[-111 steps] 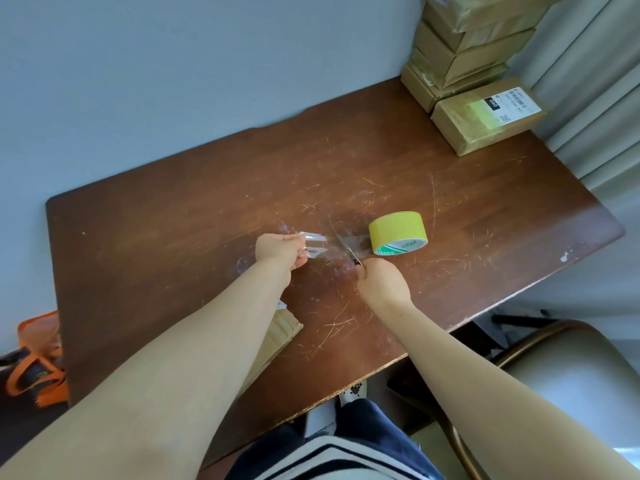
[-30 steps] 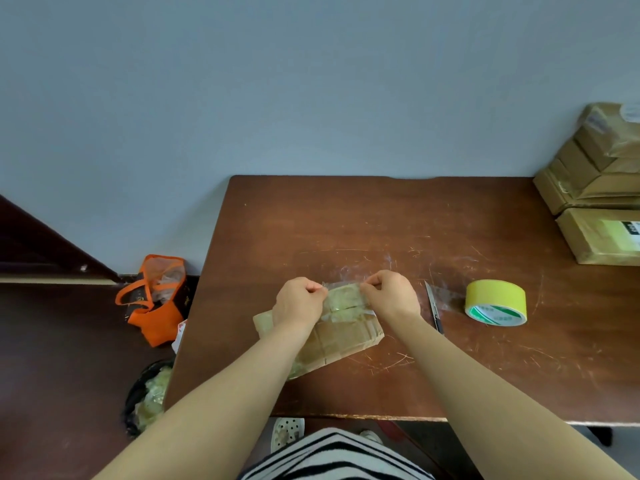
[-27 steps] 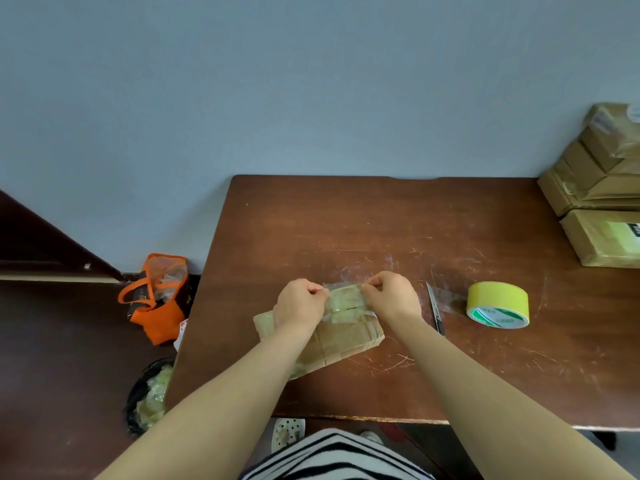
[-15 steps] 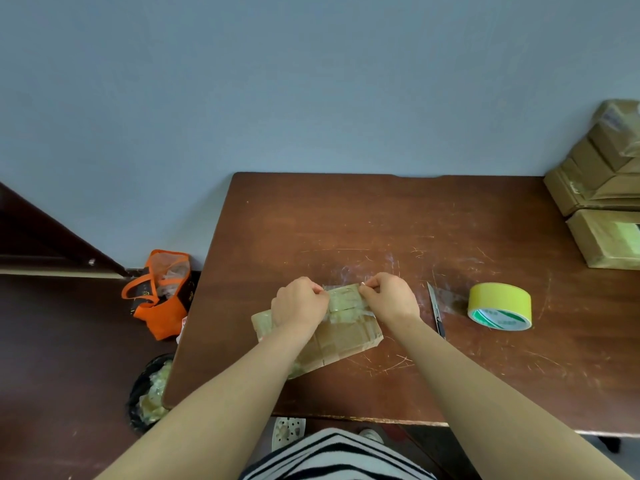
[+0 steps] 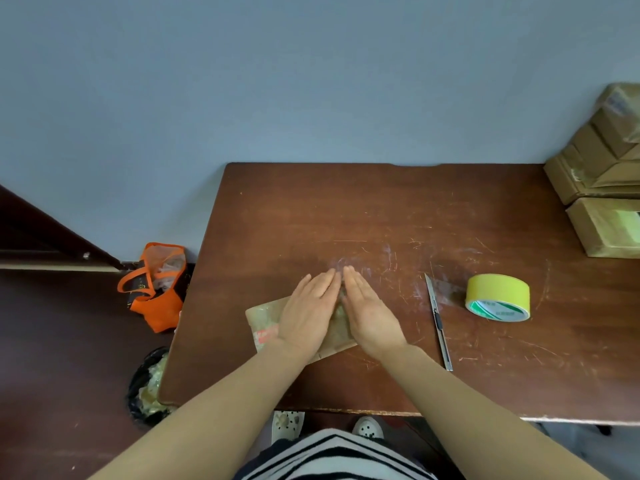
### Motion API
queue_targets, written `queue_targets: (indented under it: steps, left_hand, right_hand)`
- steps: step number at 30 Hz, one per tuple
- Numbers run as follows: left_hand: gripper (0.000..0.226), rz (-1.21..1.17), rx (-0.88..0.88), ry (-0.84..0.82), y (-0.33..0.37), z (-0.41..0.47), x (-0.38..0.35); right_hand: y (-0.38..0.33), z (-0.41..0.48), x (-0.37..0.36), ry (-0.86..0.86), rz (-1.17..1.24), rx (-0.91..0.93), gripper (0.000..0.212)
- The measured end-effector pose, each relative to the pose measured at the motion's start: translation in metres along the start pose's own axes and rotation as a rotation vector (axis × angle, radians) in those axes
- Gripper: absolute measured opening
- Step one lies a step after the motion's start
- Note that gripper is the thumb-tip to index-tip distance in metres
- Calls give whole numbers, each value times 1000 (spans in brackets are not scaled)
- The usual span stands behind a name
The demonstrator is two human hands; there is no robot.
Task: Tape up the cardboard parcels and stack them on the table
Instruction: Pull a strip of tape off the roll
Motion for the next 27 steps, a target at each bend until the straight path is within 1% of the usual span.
queue_targets:
  steps: [1, 2, 5, 8, 10, 15, 17, 19, 20, 23, 24, 26, 27]
  left_hand:
    - [51, -1, 33, -56, -6, -1, -10]
    - [51, 6, 46, -70, -9, -3, -15]
    - [48, 25, 49, -16, -6, -6, -14]
    - [47, -1, 64, 47, -7, -7, -10]
    - [49, -33, 59, 61, -6, -8, -8]
    - [40, -55, 51, 111, -1, -7, 4]
    - [35, -108, 91, 86, -4, -4, 2]
    - [32, -219, 163, 50, -12, 2, 2]
    - [32, -229, 187, 44, -16, 5, 2]
    - [43, 6, 158, -41, -18, 16, -2]
    - [41, 49, 133, -48, -17, 17, -3]
    - [21, 112, 78, 21, -9, 16, 6]
    - [15, 125, 72, 66, -8, 15, 9]
  right_hand:
    - [5, 2, -5, -24, 55, -48, 51]
    - [9, 3, -7, -26, 98, -89, 52]
    - [25, 5, -8, -22, 207, -262, 55]
    - [40, 9, -9, 53, 424, -465, 52]
    - [44, 14, -11, 76, 432, -526, 50]
    - [45, 16, -11, 75, 210, -485, 51]
    - [47, 15, -11, 84, 266, -489, 51]
    - [55, 13, -10, 114, 413, -570, 53]
    - [56, 13, -9, 120, 439, -593, 54]
    - [41, 23, -10, 46, 273, -483, 52]
    - [39, 25, -11, 36, 222, -455, 50]
    - [37, 29, -13, 24, 162, -441, 47]
    - [38, 29, -14, 25, 151, -444, 46]
Point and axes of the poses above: each hand's wrist, its own z-axis towards the middle knuckle, its own x-axis out of the back of the hand, y = z × x, the point moved 9 cm from there along z, towards the middle knuckle, and after that the axes turned 1 degree about -x, right-handed, at the moved point
